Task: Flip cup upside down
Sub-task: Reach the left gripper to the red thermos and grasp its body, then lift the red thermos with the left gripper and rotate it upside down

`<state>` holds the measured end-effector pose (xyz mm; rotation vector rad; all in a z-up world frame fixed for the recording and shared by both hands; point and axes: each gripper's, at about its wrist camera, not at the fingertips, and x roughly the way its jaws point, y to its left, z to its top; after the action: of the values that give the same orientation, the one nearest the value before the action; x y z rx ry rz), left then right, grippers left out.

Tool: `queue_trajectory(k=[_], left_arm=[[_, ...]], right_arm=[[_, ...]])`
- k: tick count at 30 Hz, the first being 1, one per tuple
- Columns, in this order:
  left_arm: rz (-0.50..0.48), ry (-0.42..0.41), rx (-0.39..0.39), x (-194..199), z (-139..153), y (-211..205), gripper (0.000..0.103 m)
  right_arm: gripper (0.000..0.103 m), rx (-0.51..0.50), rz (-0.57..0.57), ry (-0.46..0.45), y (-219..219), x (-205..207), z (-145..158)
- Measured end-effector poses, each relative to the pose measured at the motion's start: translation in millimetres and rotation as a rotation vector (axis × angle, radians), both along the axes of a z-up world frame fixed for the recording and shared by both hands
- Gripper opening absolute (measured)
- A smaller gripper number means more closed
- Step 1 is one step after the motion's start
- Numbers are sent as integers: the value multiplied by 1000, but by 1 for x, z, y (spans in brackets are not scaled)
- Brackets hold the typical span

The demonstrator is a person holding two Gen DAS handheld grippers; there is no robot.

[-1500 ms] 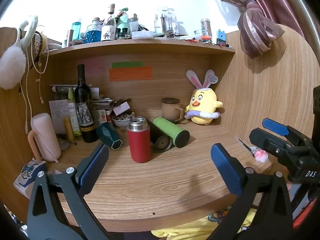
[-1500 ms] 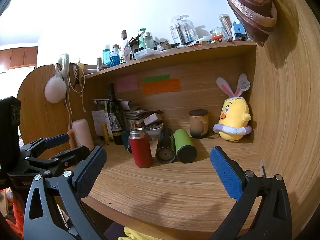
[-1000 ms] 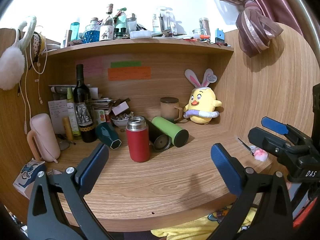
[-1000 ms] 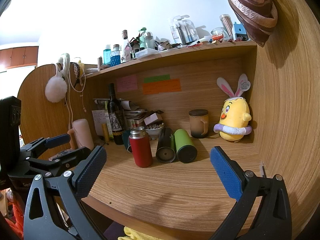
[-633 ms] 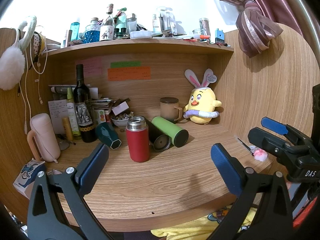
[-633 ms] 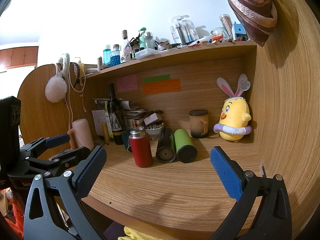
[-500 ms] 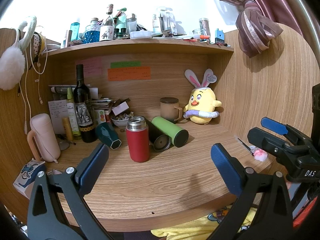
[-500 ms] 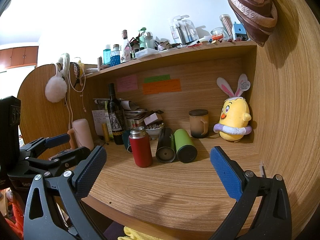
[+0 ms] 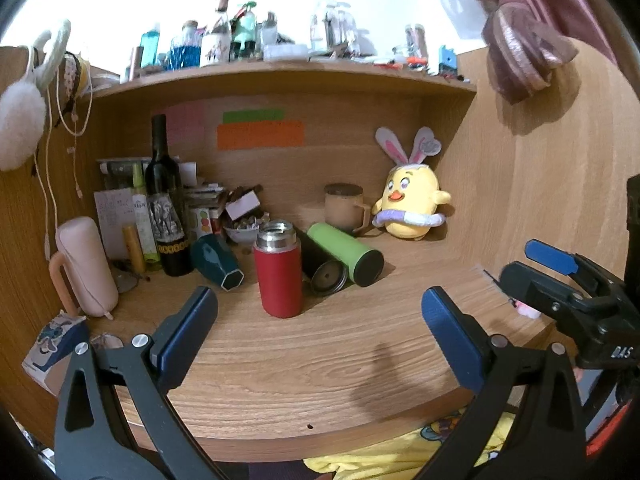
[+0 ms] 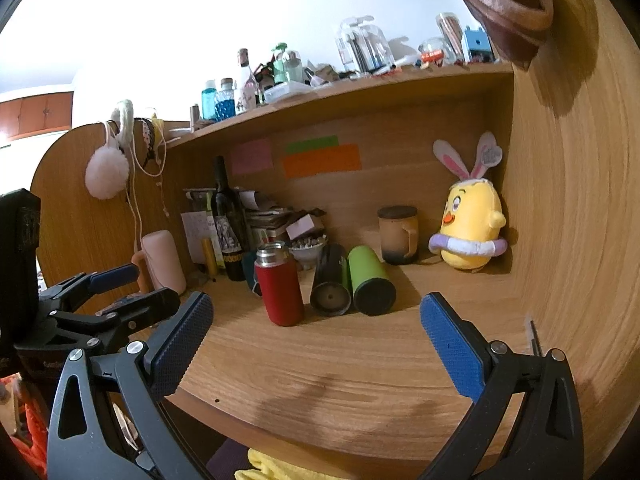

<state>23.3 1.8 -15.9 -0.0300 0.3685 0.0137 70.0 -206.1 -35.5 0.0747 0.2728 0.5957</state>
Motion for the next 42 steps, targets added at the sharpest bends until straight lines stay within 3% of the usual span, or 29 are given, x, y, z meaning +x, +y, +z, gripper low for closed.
queue_trajectory(k=[4,5,9,17,19,21,22,26,32,42], left_arm=[[5,80,-36,32,-12,13,103],[6,68,-31,40,-14,16,103],[1,172,-45,94,-32,35,103],[70,311,8,175,-55,54,103],[88,311,-7,188,-56,57,95],[86,308,-72,200,-60,58,81],[89,313,-72,204,-60,59,81],[57,332,-100,209,-63,59,63],[28,318,-67,188,-58,46,61],[-228,373,-147,134,-55,14,61]], right_arm=[[103,-3,-3,38,1,15,-10],[103,-2,-4,49,1,20,-13],[103,-1,-4,110,1,42,-26],[103,-11,25,220,10,83,-55],[103,-16,38,243,13,92,-62],[103,-21,48,261,17,99,-69],[103,-24,51,269,18,101,-71],[103,-29,66,295,23,109,-81],[103,-52,86,309,32,111,-87],[103,-101,171,311,57,97,-96]])
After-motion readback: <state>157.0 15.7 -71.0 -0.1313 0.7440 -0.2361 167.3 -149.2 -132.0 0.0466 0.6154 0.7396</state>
